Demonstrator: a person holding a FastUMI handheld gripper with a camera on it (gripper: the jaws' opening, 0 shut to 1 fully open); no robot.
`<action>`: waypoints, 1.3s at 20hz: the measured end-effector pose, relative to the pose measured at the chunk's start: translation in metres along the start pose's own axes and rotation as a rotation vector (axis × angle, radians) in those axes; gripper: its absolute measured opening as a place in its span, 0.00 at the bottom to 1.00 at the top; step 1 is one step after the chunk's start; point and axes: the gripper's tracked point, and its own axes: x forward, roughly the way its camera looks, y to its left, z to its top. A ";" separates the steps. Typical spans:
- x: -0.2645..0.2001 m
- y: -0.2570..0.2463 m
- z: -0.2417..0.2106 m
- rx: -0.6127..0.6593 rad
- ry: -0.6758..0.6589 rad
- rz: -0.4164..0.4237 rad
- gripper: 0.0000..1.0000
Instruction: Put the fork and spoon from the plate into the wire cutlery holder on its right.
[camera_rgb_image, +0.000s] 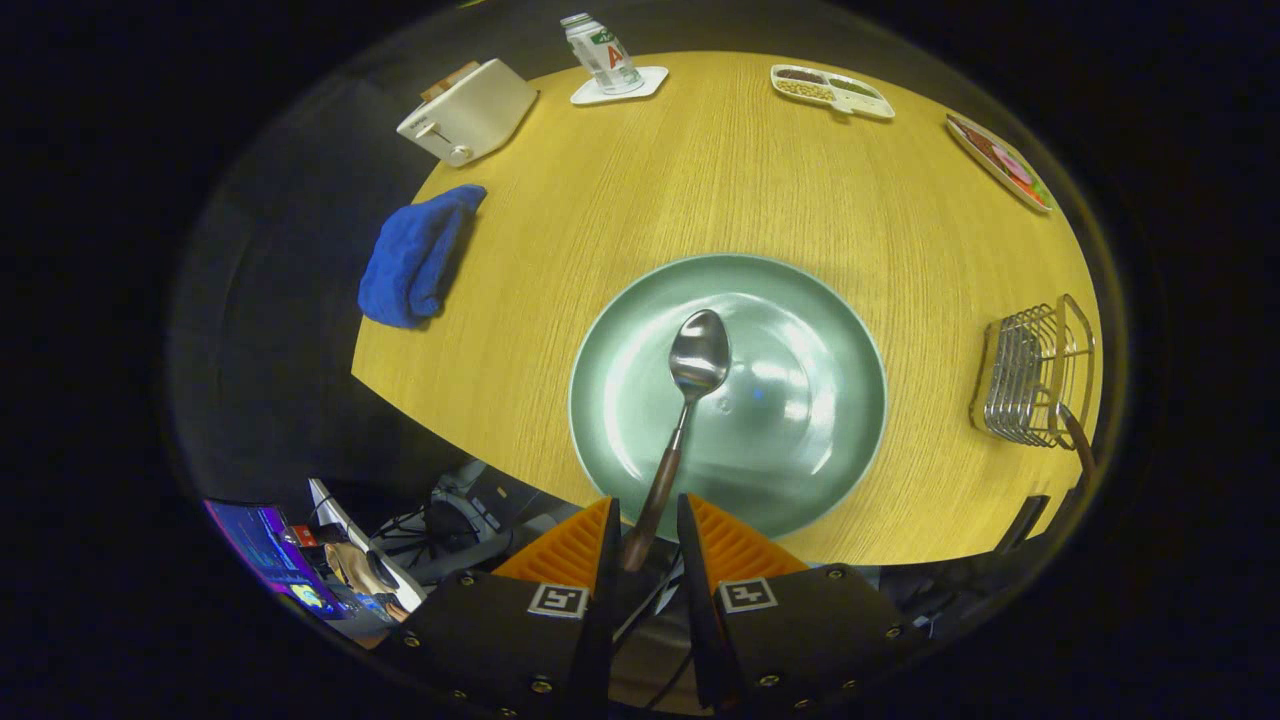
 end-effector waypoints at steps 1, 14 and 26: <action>0.007 -0.002 -0.001 0.001 0.019 -0.014 0.33; 0.047 -0.023 -0.013 0.003 0.103 -0.039 0.17; -0.002 -0.072 -0.006 -0.231 0.148 -0.091 0.05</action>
